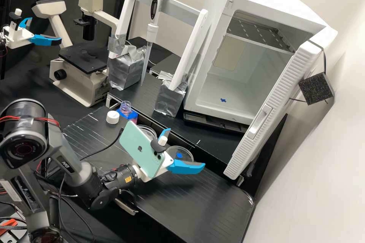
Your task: Close the lid
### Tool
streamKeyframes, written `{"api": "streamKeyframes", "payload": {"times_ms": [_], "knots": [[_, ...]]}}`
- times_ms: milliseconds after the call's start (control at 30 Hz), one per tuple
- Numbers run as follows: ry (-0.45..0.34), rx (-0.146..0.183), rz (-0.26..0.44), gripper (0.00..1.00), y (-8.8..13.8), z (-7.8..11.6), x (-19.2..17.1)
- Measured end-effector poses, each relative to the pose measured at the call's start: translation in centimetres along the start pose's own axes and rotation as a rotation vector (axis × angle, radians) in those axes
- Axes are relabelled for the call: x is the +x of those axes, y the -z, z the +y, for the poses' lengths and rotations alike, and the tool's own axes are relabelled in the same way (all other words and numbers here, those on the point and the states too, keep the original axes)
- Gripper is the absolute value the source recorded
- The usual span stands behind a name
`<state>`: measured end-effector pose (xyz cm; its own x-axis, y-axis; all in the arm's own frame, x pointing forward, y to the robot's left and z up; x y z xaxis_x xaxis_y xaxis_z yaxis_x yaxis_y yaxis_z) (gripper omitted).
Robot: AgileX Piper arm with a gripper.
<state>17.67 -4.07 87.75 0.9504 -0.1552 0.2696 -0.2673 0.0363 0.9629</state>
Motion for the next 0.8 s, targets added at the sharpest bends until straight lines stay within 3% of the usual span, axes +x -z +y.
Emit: {"api": "streamKeyframes", "payload": {"times_ms": [467, 800], "knots": [[0.046, 0.018, -0.045, 1.00, -1.0, -1.0, 0.0], [0.059, -0.007, -0.052, 1.00, -1.3, -1.3, 0.1]]}}
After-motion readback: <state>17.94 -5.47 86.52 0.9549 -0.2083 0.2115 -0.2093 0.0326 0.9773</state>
